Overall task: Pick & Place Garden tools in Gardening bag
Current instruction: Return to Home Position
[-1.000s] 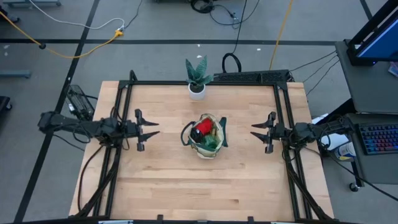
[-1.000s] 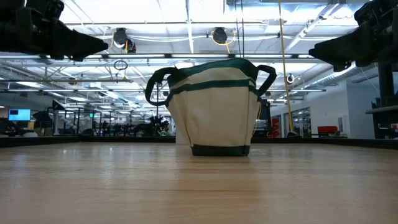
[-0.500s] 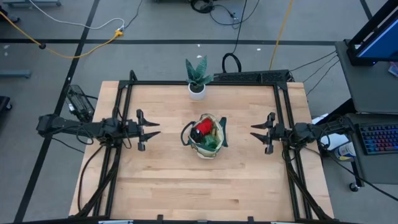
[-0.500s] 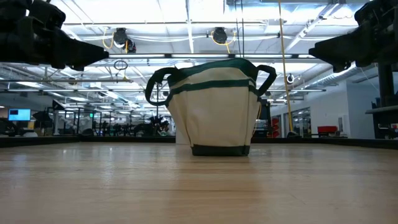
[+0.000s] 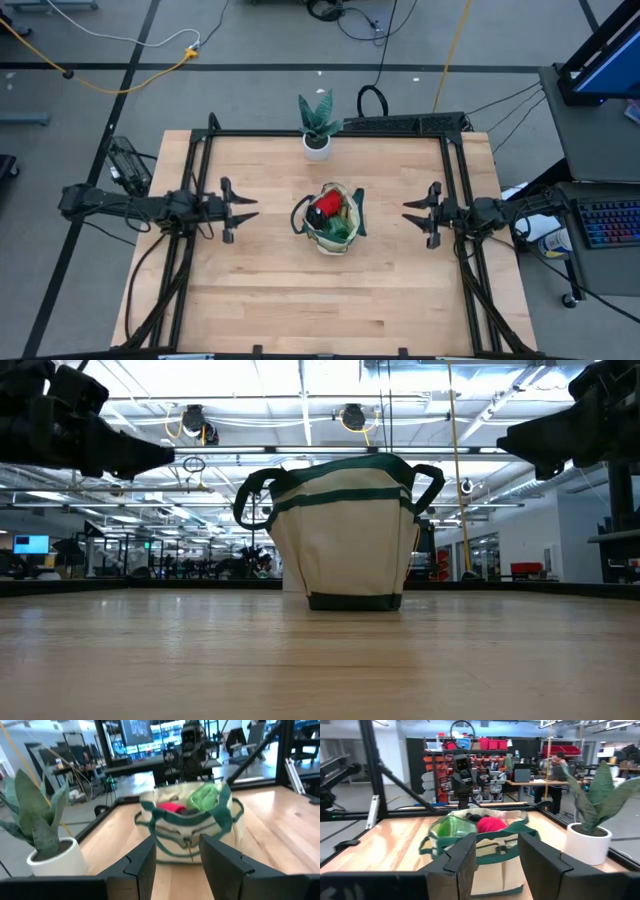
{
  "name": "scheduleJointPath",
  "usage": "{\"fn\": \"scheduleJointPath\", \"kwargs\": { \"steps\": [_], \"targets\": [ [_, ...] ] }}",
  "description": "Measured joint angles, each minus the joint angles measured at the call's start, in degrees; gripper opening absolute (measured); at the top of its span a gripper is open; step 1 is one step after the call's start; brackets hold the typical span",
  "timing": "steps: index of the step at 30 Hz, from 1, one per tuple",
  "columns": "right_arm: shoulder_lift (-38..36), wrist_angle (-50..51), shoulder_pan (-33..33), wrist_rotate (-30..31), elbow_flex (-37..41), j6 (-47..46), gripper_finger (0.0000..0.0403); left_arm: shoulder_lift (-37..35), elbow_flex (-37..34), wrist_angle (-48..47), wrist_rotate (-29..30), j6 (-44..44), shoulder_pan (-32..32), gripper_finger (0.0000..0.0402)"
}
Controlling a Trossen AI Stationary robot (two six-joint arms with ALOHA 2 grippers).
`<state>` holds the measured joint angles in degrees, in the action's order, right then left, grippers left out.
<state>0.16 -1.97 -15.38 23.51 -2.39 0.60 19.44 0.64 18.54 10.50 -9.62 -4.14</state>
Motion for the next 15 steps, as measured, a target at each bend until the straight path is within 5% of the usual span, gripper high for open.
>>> {"fn": "scheduleJointPath", "kwargs": {
  "steps": [15],
  "targets": [
    [0.74, -1.88, 0.0, -4.18, 1.54, 4.1, 0.0139, 0.04, 0.0, -3.75, 0.04, 0.77, 0.0, 0.0157]
  ]
}}
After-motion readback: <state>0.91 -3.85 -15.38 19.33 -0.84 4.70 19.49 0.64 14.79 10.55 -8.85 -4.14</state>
